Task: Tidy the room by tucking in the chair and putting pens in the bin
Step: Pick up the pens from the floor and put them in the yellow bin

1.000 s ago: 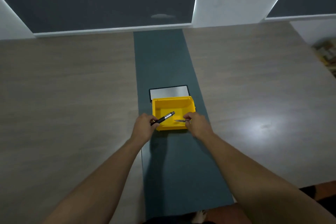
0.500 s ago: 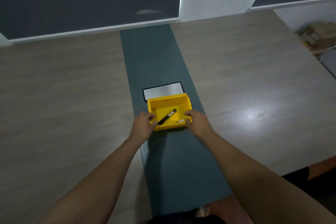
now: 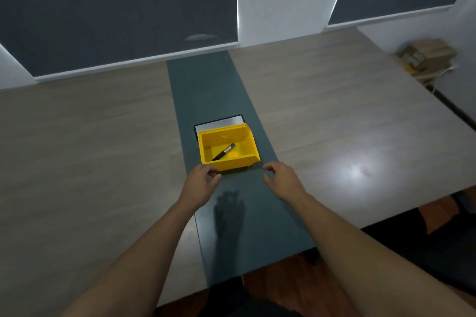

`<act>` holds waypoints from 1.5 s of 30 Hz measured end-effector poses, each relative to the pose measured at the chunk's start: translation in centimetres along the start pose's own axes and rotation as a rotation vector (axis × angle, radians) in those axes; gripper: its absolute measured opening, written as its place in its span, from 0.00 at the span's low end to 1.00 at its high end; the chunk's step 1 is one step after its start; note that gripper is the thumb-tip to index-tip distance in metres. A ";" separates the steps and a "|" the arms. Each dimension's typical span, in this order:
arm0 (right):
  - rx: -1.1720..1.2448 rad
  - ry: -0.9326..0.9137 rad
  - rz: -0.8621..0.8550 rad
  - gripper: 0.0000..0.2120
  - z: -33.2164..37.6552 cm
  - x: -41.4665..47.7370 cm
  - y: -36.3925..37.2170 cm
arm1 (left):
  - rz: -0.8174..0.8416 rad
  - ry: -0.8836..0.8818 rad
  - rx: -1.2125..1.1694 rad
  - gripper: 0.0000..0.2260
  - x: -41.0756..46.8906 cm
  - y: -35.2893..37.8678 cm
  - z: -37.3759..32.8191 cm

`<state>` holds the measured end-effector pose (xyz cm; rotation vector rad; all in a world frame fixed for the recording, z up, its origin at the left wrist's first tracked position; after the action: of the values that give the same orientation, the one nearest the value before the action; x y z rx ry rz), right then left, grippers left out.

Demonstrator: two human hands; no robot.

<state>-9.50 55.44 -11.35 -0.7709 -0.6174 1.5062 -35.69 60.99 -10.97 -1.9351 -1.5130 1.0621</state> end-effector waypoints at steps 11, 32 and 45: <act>0.051 0.114 -0.088 0.17 -5.7 -19.0 -0.1 | 0.118 0.076 0.117 0.14 -14.7 7.1 -2.2; 0.225 0.755 -0.523 0.14 -13.4 -61.0 3.4 | 0.649 0.641 0.412 0.13 -36.2 26.6 -13.9; 0.285 1.218 -0.884 0.14 -9.8 -92.7 12.2 | 0.963 1.093 0.681 0.12 -62.2 40.6 -16.2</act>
<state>-9.34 -38.34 -17.05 -0.8595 0.2050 0.1521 -4.60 -8.32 -13.76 -2.0621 0.3723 0.4658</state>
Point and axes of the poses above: each hand's wrist, its own x-axis towards the middle knuckle, its own y-axis out of the palm, z = x × y, the point moved 9 cm from there along x, towards the middle knuckle, and after that the axes turned 14 degrees about -y, right-handed, at the moved point
